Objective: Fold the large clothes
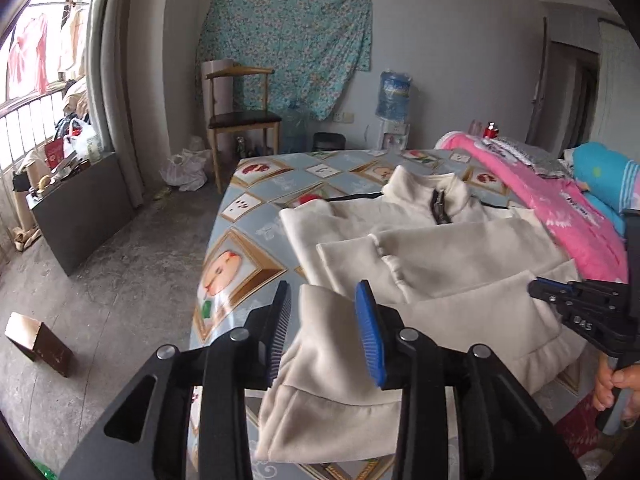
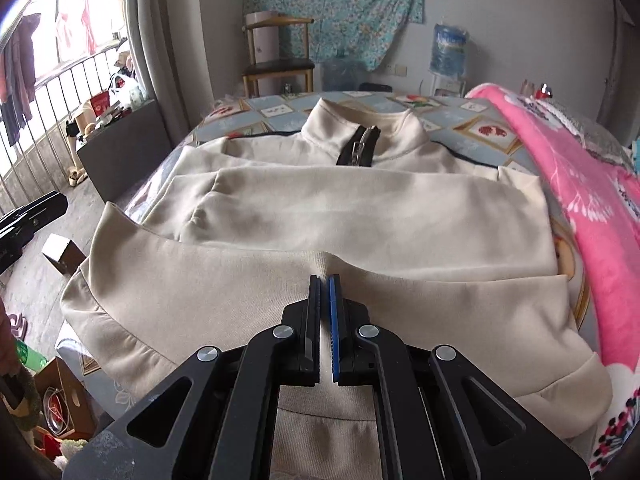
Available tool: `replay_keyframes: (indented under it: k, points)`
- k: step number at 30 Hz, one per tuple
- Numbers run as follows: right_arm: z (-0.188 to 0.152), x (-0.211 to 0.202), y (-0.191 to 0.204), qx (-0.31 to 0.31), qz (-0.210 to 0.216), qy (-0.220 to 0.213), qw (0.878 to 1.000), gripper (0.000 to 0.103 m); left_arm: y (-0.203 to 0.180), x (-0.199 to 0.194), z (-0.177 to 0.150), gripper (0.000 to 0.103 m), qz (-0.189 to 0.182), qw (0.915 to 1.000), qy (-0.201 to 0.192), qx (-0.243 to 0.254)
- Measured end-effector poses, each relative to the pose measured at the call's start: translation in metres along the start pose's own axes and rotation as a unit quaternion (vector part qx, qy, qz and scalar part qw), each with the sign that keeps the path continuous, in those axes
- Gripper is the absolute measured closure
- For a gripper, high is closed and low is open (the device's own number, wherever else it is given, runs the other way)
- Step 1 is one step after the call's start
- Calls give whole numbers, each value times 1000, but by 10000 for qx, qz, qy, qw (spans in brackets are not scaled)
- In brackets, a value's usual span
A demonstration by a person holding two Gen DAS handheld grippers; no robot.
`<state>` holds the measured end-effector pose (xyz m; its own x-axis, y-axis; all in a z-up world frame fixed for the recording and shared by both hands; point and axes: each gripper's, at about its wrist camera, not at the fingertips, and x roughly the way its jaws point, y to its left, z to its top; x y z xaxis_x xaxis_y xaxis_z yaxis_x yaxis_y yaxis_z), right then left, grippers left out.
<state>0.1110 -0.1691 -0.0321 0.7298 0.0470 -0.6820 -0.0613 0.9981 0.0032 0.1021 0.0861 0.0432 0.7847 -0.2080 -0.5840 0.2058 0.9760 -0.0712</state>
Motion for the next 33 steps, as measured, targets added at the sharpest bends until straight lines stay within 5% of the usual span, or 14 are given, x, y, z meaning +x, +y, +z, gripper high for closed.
replay_keyframes:
  k: [7, 10, 13, 17, 19, 24, 27, 29, 33]
  points:
    - [-6, 37, -8, 204, 177, 282, 9992, 99, -85, 49, -10, 70, -1468, 9821, 874, 791]
    - [-5, 38, -16, 420, 381, 353, 9978, 98, -116, 78, -17, 70, -1660, 9742, 1106, 1054]
    - [-3, 37, -31, 743, 717, 524, 9933, 94, -131, 109, -27, 70, -1421, 9717, 1480, 1169]
    - [0, 8, -65, 1106, 528, 354, 9918, 58, -133, 108, -27, 70, -1331, 9731, 1465, 1181]
    - [-1, -10, -92, 1267, 161, 227, 9916, 51, -130, 108, -27, 70, -1355, 9732, 1478, 1124]
    - [-13, -1, -135, 1070, -898, 773, 9872, 51, -129, 107, -26, 71, -1297, 9747, 1501, 1030]
    - [-19, 10, -144, 1000, -1067, 898, 9852, 71, -129, 106, -26, 71, -1299, 9750, 1491, 1010]
    - [-21, 10, -148, 1038, -1112, 820, 9850, 95, -128, 107, -26, 72, -1294, 9755, 1481, 983]
    - [-13, -15, -147, 1157, -1178, 292, 9858, 98, -124, 107, -25, 76, -1302, 9761, 1493, 900]
